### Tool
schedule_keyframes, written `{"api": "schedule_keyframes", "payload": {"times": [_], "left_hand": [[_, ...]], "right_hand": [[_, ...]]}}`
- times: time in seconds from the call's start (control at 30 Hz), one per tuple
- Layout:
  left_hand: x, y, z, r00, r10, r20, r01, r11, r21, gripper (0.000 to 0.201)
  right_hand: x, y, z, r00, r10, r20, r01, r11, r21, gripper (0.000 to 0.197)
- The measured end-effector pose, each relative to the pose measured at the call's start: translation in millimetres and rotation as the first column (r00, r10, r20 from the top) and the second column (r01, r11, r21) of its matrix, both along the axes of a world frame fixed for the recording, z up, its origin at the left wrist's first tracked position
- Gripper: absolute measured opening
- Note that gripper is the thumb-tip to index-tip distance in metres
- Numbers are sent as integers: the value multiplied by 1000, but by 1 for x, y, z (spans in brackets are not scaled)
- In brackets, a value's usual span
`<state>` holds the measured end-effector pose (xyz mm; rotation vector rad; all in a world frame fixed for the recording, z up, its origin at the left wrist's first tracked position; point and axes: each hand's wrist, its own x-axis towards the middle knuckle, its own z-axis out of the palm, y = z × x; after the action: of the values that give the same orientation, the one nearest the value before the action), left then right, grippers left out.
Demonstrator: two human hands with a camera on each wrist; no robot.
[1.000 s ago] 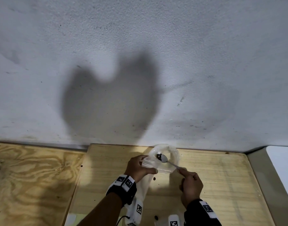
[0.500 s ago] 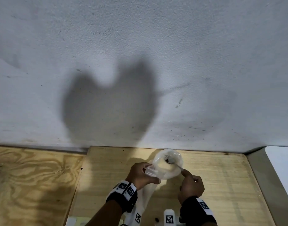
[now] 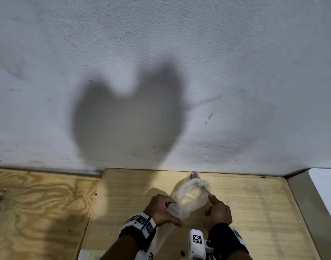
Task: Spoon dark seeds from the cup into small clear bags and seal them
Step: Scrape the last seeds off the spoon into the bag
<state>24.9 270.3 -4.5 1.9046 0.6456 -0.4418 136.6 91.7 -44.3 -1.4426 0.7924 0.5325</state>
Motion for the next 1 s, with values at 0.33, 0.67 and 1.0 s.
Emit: {"api": "schedule_keyframes", "payload": {"times": [0.33, 0.67, 1.0], "left_hand": [[1, 10, -1, 1000, -3, 5, 3, 1000, -12, 64], [12, 14, -3, 986, 126, 107, -128, 992, 12, 70], [19, 16, -1, 943, 324, 78, -308, 937, -162, 54]], "right_hand": [[2, 1, -6, 999, -23, -24, 23, 999, 22, 29], [1, -6, 0, 992, -104, 68, 101, 994, 44, 27], [-1, -27, -15, 953, 84, 291, -76, 996, -38, 43]]}}
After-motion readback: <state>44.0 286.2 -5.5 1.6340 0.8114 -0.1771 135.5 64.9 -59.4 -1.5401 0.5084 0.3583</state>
